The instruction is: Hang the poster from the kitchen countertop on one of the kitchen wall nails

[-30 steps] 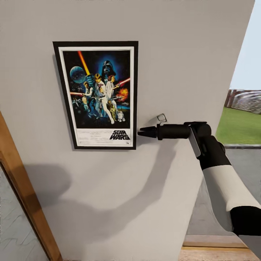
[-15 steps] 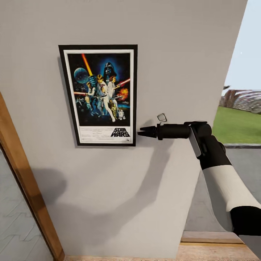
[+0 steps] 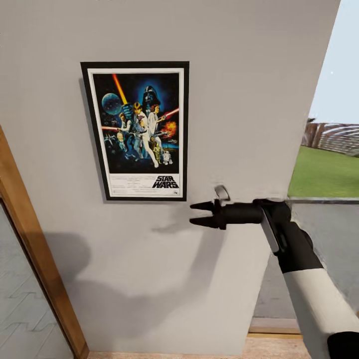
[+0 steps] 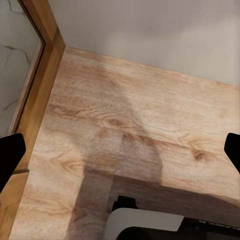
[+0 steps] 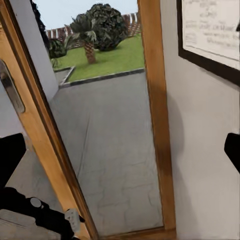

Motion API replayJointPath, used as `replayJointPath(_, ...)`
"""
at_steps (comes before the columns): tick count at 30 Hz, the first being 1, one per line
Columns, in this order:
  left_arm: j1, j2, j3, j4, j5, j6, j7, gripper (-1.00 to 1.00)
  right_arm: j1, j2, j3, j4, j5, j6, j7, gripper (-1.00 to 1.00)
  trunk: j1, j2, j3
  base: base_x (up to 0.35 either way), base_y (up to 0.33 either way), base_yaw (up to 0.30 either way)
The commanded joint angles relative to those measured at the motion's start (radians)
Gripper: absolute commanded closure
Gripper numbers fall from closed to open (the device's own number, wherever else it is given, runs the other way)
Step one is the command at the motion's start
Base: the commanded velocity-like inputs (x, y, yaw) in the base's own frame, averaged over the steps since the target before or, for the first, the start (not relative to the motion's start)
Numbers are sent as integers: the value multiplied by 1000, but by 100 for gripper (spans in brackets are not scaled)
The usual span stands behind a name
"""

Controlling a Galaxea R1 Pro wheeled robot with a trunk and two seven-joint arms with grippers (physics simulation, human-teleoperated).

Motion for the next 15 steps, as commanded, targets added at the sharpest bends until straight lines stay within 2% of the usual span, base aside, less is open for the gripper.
replayJointPath(1,0,0,3,0,10,1,-8,-100,27,-2,1,-4,-6,-8,4,-100,0,0,0,0,0,0)
replayJointPath(4,0,0,3,0,10,1,-8,-100,99,-4,-1,-10,-5,-56,27,-100,0,0,0,0,0,0)
replayJointPath(6,0,0,3,0,10,1,-8,-100,188,-6,-4,-13,-3,-118,49,-100,0,0,0,0,0,0)
replayJointPath(7,0,0,3,0,10,1,-8,-100,259,-30,-5,-14,-3,-173,58,-100,0,0,0,0,0,0)
replayJointPath(10,0,0,3,0,10,1,-8,-100,306,-51,-6,-14,-4,-204,62,-100,0,0,0,0,0,0)
replayJointPath(11,0,0,3,0,10,1,-8,-100,351,-61,-7,-14,-4,-218,64,-100,0,0,0,0,0,0)
replayJointPath(12,0,0,3,0,10,1,-8,-100,382,-64,-7,-13,-3,-222,64,-100,0,0,0,0,0,0)
replayJointPath(15,0,0,3,0,10,1,-8,-100,426,-66,-9,-11,-2,-234,64,-100,0,0,0,0,0,0)
